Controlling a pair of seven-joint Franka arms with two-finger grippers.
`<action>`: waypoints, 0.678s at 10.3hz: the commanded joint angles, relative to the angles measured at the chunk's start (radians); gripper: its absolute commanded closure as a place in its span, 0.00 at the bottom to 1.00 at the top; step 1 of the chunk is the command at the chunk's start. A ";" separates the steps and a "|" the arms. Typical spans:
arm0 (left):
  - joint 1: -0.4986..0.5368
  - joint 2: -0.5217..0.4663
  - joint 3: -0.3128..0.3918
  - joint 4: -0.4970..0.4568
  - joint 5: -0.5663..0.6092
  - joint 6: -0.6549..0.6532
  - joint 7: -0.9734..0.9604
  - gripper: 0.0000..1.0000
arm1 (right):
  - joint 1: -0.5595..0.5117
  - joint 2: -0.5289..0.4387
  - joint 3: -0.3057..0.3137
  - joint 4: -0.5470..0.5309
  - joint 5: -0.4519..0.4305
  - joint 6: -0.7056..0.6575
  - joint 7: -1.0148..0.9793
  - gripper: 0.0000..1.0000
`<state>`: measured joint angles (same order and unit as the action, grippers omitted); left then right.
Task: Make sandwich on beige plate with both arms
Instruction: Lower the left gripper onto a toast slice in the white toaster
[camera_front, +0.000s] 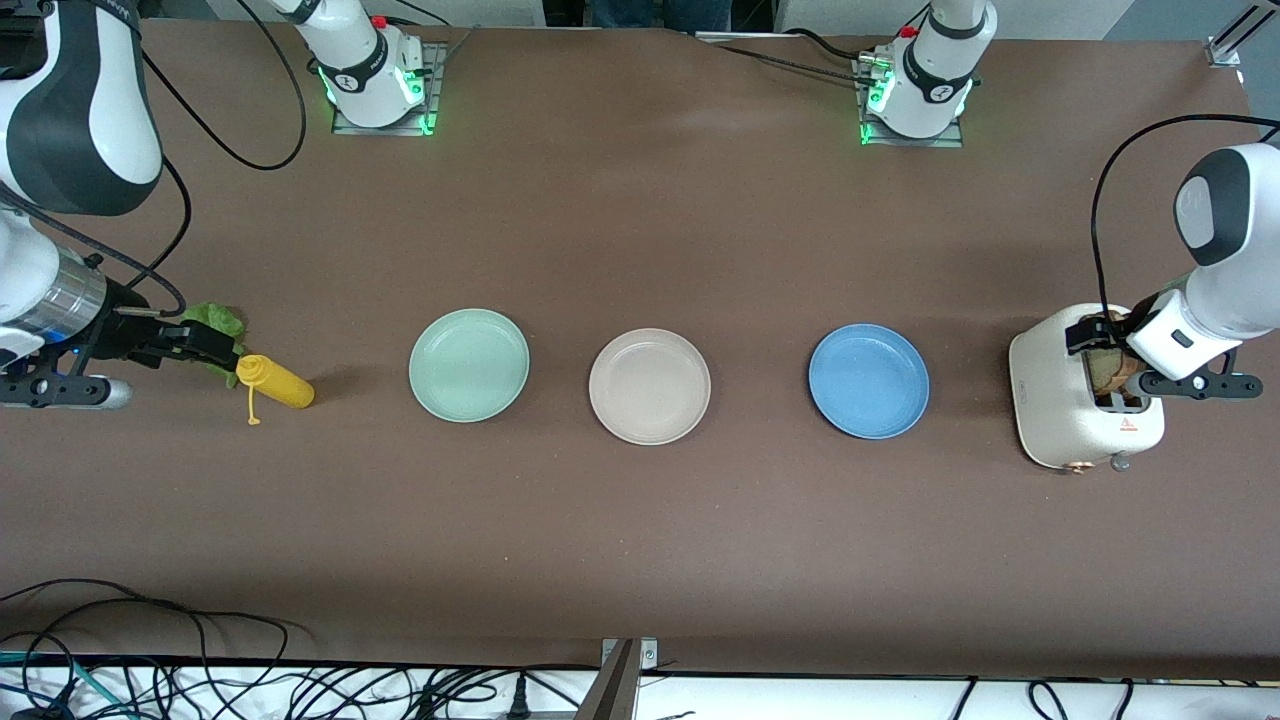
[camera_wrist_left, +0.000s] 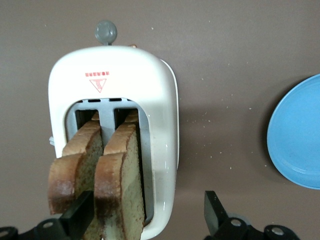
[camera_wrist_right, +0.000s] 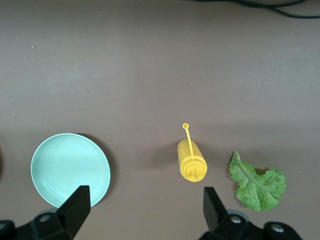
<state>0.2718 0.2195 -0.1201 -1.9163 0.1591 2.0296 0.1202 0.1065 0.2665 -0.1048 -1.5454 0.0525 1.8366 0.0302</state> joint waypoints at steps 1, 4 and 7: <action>0.021 -0.017 -0.010 -0.038 0.036 0.018 -0.016 0.22 | -0.005 0.000 0.002 0.008 0.012 -0.004 -0.006 0.00; 0.023 -0.017 -0.009 -0.030 0.036 0.017 -0.017 0.97 | -0.005 0.000 0.002 0.008 0.012 -0.002 -0.006 0.00; 0.024 -0.023 -0.009 -0.014 0.036 0.003 -0.013 1.00 | -0.010 0.000 0.002 0.005 0.013 -0.002 -0.007 0.00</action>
<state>0.2893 0.2163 -0.1201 -1.9328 0.1609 2.0396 0.1181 0.1055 0.2668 -0.1050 -1.5454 0.0525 1.8366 0.0301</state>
